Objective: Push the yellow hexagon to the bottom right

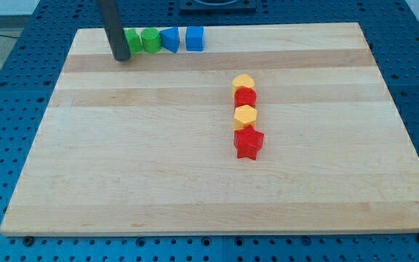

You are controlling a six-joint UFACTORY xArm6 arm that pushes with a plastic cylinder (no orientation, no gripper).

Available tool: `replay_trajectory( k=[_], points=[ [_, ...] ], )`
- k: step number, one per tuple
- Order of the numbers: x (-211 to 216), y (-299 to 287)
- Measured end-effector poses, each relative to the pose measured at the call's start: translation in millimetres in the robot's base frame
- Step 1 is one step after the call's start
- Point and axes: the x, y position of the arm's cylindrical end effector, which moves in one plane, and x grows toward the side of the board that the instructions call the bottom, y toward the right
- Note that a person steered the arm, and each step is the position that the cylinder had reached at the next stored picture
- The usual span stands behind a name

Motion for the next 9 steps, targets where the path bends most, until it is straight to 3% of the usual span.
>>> replay_trajectory(
  k=[2,4,6,9],
  points=[
    [103,86],
    [171,178],
    [159,181],
    [155,272]
  ],
)
